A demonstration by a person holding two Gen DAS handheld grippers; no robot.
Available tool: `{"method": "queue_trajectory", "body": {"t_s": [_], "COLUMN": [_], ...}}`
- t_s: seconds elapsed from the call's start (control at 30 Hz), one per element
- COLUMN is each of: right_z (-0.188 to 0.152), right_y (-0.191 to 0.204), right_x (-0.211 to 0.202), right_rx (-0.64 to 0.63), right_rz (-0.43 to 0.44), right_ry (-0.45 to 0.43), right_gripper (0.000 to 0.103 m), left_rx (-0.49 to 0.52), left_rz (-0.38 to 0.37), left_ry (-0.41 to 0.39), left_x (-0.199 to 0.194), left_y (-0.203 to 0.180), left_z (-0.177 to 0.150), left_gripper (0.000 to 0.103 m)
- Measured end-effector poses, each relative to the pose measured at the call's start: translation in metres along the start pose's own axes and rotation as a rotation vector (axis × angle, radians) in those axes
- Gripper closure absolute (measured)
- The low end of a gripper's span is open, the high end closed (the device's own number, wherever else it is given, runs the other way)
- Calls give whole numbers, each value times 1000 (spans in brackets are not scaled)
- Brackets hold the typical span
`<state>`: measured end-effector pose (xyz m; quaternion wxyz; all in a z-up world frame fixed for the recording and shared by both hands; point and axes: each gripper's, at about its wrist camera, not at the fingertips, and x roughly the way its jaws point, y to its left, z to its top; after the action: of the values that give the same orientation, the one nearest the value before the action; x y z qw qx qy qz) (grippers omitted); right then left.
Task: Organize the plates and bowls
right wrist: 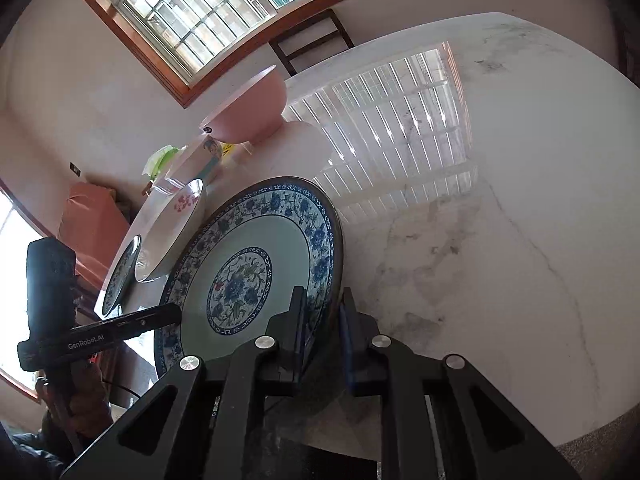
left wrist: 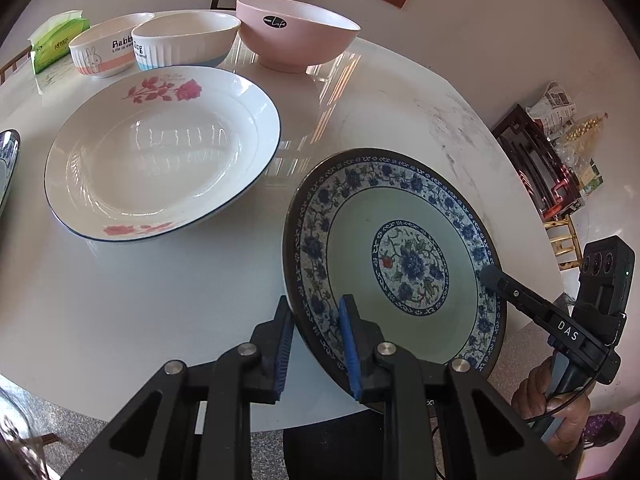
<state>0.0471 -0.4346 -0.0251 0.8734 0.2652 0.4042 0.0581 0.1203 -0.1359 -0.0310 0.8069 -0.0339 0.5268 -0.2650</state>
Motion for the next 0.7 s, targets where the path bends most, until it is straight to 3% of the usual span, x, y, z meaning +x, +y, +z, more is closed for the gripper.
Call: {"method": "queue_trajectory", "body": {"t_s": [0.7], "right_z": [-55], "right_y": [55], "right_x": [-13], "right_rx": [-42], "right_rz": [34], "right_ry": [-21], "right_gripper": [88], "left_rx": [17], "left_rz": [29], "left_ry": [-89], "left_x": [-33], "left_y": [33], "left_z": [-26], "left_gripper": [80]}}
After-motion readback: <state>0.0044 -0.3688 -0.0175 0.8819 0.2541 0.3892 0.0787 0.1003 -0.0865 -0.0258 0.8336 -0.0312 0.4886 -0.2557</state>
